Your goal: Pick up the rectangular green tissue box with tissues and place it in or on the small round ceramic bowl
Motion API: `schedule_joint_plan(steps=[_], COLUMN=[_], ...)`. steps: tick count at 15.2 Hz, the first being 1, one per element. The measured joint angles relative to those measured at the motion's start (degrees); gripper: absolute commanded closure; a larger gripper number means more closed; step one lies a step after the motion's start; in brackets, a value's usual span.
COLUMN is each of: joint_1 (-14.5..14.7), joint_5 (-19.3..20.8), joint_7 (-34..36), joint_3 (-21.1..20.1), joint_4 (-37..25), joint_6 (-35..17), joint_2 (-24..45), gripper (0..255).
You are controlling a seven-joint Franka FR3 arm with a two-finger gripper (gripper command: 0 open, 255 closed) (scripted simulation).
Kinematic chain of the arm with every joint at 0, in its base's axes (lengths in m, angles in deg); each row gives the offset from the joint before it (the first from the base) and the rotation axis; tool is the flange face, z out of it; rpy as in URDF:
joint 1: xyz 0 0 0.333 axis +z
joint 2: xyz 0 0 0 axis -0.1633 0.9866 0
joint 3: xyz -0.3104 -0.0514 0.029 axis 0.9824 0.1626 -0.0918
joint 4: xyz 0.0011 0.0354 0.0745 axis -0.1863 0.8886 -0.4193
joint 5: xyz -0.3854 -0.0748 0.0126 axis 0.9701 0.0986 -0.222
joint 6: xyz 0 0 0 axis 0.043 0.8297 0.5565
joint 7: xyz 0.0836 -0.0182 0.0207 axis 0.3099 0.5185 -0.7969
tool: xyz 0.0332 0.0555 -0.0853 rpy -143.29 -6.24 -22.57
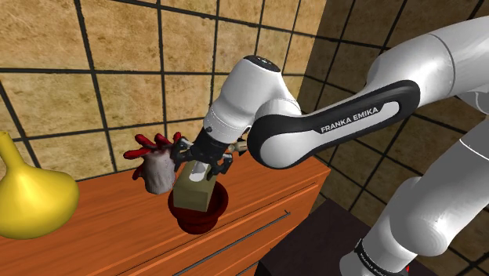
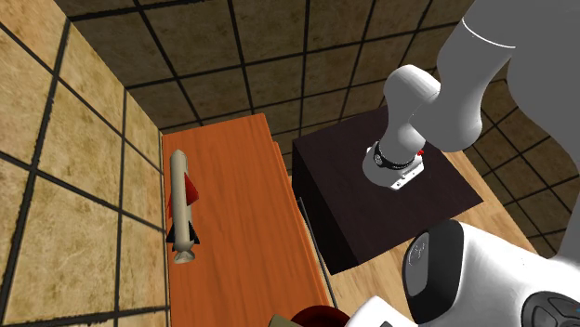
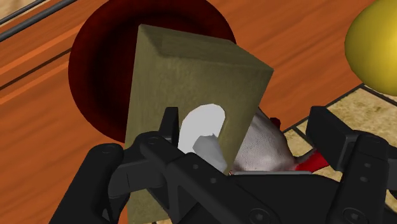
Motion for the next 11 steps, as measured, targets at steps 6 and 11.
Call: schedule_joint_plan(steps=[6,11], joint_1=[1.49,1.76], joint_5=[-5.03,-5.58], joint_7=[-3.63,-3.90], joint_3=[2.19,2.44], joint_4=[-0.62,-0.75], joint_6=[5.94,6.82], joint_2=[-6.18,-6.96], gripper=[0,0])
